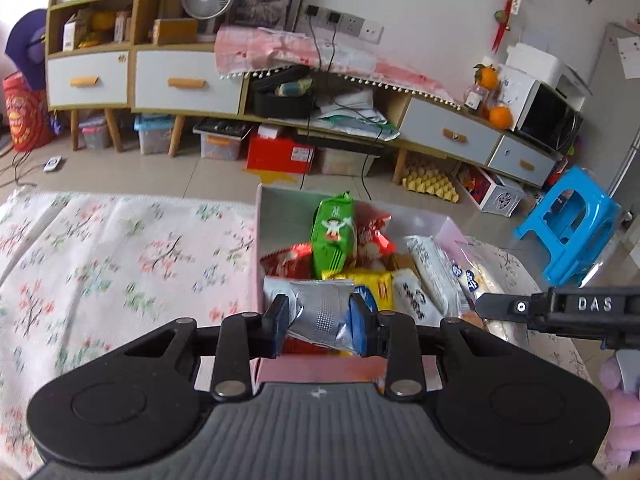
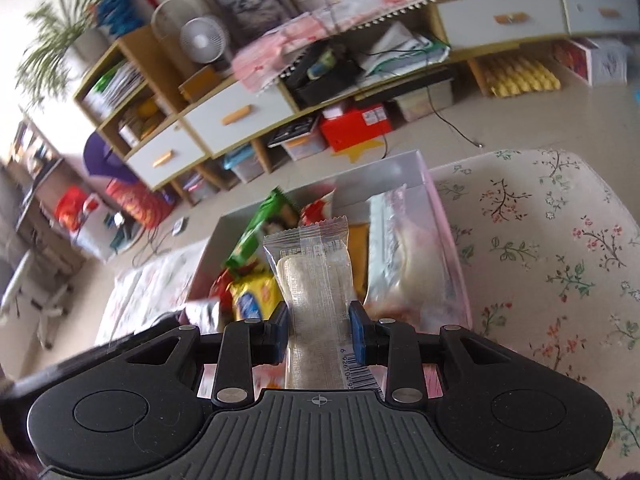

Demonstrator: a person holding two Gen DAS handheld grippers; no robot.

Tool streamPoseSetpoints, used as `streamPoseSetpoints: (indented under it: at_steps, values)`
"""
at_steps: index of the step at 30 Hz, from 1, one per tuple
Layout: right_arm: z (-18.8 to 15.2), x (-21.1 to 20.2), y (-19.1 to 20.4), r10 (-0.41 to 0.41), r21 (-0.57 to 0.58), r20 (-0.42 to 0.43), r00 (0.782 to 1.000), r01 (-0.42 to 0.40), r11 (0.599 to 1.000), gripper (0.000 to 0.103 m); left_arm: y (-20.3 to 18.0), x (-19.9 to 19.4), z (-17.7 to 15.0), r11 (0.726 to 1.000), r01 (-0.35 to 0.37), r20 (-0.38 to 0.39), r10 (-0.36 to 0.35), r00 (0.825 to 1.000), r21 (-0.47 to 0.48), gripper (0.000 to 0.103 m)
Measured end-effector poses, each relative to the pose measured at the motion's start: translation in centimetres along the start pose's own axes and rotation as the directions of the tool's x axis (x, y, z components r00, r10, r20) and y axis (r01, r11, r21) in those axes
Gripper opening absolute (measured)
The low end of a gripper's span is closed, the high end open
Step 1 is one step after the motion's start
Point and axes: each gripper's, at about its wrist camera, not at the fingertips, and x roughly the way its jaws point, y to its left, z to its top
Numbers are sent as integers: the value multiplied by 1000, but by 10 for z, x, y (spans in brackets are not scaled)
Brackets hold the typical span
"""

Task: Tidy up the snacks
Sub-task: 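Carry the foil packet and rice-cake pack over the pink box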

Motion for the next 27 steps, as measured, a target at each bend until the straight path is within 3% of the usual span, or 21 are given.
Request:
streamPoseSetpoints:
  at_steps: [10,20,25,26,27]
  values:
    - [24,35,-5,11,41,11,1000,-11,999,30,1,35,25,997,-56,38,54,998,43,29]
    - [33,56,-4,-4,19,14,1000,4,1000,30,1,59,31,993,-93,18,92,996,66,30]
    - [35,58,-4,-5,21,29,1000,5,1000,34,6,59,32,993,-102,24,101,995,52,36]
    - [35,58,-4,-2,18,31,1000,2,1000,38,6,59,32,994,-92,25,91,996,50,38]
    - [35,58,-5,-3,19,31,1000,2,1000,49,7,59,33,996,-81,23,80,997,42,42]
